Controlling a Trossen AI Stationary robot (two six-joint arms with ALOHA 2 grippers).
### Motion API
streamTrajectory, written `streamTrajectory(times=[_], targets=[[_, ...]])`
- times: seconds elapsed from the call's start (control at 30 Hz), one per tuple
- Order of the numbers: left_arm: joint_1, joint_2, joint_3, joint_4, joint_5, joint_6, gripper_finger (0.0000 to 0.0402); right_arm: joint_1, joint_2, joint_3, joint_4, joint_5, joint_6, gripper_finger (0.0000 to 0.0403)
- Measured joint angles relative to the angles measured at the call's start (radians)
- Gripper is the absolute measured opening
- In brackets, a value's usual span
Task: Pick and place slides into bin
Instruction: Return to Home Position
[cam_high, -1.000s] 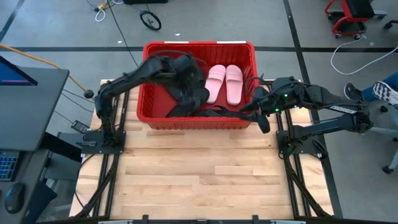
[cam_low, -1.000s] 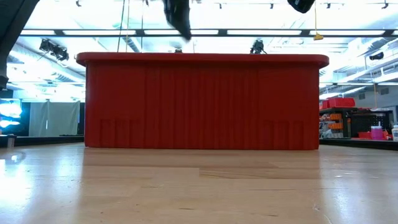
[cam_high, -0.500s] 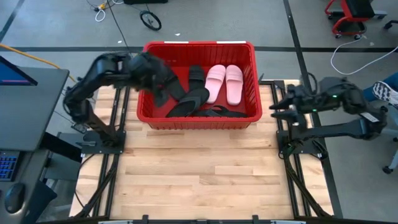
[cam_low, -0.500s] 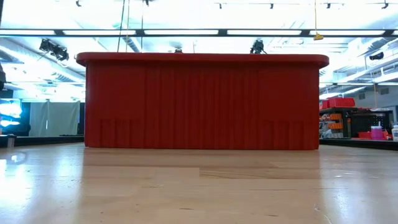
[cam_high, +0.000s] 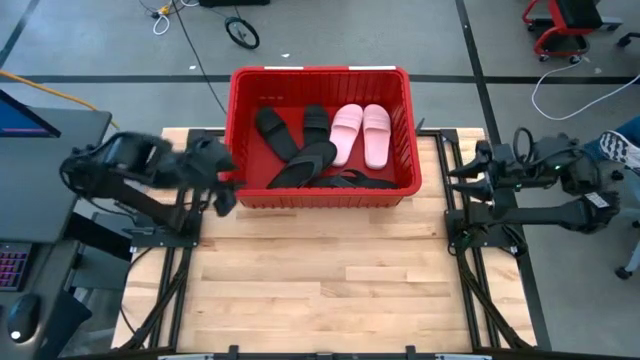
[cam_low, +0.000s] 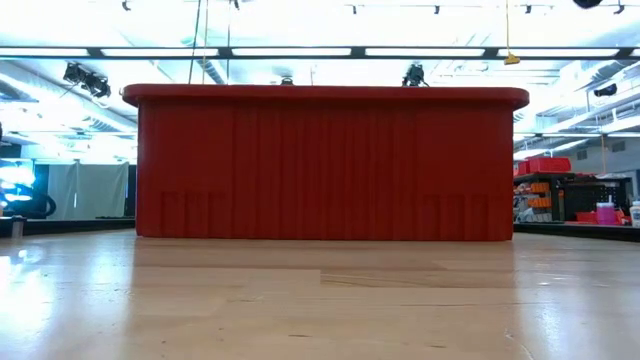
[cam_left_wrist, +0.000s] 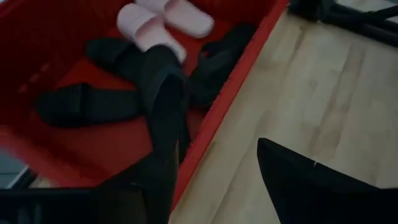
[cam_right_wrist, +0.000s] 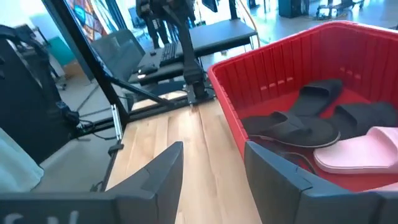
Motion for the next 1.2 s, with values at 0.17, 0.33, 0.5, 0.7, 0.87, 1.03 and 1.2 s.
streamTrajectory(times=[0.17, 0.33, 0.5, 0.7, 0.87, 1.03, 1.2], targets=[[-0.126, -0.181, -0.289, 0.179, -0.086, -0.066, 0.0223, 0.000, -0.130, -0.202, 0.175, -0.022, 0.003, 0.0175], [-0.223, -0.329, -0.599, 0.567, 0.041, 0.037, 0.0215, 0.000, -0.231, -0.379, 0.350, -0.105, 0.003, 0.0175], [-0.307, -0.432, -0.871, 0.877, 0.093, 0.068, 0.0203, 0.000, -0.296, -0.502, 0.451, -0.146, 0.004, 0.0175], [-0.339, -0.592, -1.164, 1.181, 0.047, 0.190, 0.0189, 0.000, -0.339, -0.589, 0.509, -0.141, -0.009, 0.0175], [-0.336, -0.734, -1.304, 1.179, -0.024, 0.083, 0.0183, 0.000, -0.327, -0.604, 0.474, -0.130, 0.021, 0.0175], [-0.335, -0.806, -1.367, 1.203, -0.022, -0.167, 0.0189, 0.000, -0.310, -0.604, 0.472, -0.142, 0.171, 0.0175], [-0.334, -0.834, -1.369, 1.273, 0.168, 0.177, 0.0188, 0.000, -0.310, -0.604, 0.550, -0.173, 0.093, 0.0175]])
